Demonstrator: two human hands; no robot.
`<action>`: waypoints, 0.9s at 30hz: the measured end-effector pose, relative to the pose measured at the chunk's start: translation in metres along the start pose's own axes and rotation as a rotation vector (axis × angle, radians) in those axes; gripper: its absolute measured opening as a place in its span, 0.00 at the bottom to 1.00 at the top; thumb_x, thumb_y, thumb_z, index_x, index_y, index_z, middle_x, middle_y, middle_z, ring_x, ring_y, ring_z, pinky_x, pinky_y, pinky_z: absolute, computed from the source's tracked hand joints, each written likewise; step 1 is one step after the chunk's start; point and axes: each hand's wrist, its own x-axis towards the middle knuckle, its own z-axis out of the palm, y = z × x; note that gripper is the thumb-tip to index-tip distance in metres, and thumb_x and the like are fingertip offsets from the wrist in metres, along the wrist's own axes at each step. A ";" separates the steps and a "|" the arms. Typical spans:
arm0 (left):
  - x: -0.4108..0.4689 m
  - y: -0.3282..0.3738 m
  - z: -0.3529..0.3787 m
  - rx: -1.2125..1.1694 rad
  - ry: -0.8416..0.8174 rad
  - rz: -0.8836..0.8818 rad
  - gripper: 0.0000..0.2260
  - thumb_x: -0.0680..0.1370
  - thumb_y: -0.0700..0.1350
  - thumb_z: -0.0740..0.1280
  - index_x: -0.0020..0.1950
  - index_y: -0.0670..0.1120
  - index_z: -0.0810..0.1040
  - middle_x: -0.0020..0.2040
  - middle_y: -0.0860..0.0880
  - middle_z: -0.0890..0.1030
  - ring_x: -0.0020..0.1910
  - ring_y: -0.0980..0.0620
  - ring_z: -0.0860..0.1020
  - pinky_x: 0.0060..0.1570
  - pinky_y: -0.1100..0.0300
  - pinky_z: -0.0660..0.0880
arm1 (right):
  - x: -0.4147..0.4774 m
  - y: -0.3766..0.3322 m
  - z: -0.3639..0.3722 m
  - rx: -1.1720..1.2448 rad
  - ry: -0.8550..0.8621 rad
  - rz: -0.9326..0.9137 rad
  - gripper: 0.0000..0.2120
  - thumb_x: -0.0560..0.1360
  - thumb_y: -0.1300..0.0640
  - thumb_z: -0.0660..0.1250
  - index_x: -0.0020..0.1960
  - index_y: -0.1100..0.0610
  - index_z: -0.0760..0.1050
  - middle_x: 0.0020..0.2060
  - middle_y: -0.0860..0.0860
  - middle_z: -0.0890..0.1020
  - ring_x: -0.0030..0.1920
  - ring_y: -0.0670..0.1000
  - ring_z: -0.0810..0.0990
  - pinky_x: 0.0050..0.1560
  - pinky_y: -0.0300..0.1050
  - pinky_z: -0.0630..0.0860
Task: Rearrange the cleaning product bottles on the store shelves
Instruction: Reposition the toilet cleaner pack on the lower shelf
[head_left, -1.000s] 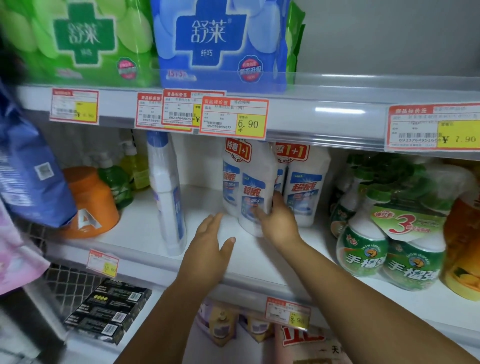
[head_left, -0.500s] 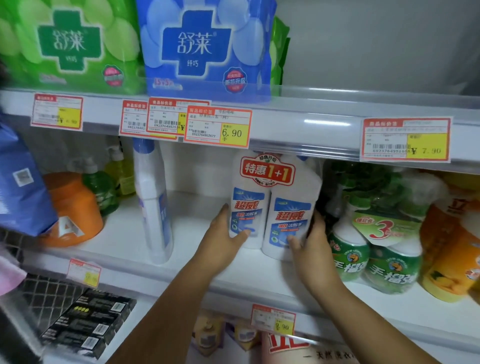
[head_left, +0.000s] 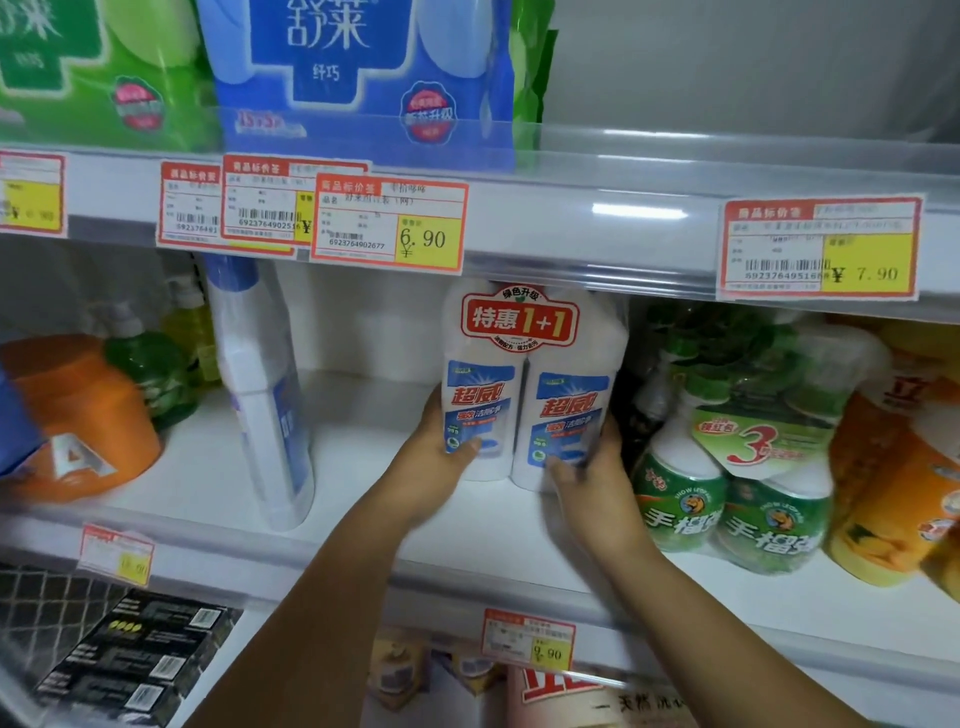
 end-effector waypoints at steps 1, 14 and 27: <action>0.001 0.000 0.000 -0.003 -0.008 -0.004 0.24 0.79 0.46 0.61 0.72 0.57 0.56 0.60 0.60 0.68 0.54 0.62 0.68 0.55 0.61 0.64 | 0.000 0.000 0.000 0.008 0.009 0.010 0.31 0.75 0.66 0.64 0.73 0.51 0.57 0.66 0.49 0.74 0.65 0.49 0.74 0.68 0.48 0.68; 0.010 -0.003 0.008 -0.027 0.032 -0.049 0.22 0.79 0.50 0.61 0.71 0.56 0.57 0.60 0.57 0.71 0.48 0.62 0.71 0.54 0.58 0.66 | -0.001 0.003 -0.002 -0.029 0.018 0.028 0.29 0.77 0.65 0.62 0.73 0.52 0.55 0.67 0.49 0.72 0.66 0.49 0.72 0.64 0.40 0.66; 0.002 -0.005 0.010 0.058 0.160 -0.002 0.22 0.77 0.49 0.65 0.69 0.53 0.64 0.65 0.53 0.74 0.61 0.52 0.74 0.53 0.59 0.68 | -0.008 -0.006 -0.004 -0.099 -0.024 0.050 0.27 0.77 0.63 0.61 0.72 0.52 0.56 0.68 0.50 0.70 0.67 0.47 0.70 0.65 0.37 0.63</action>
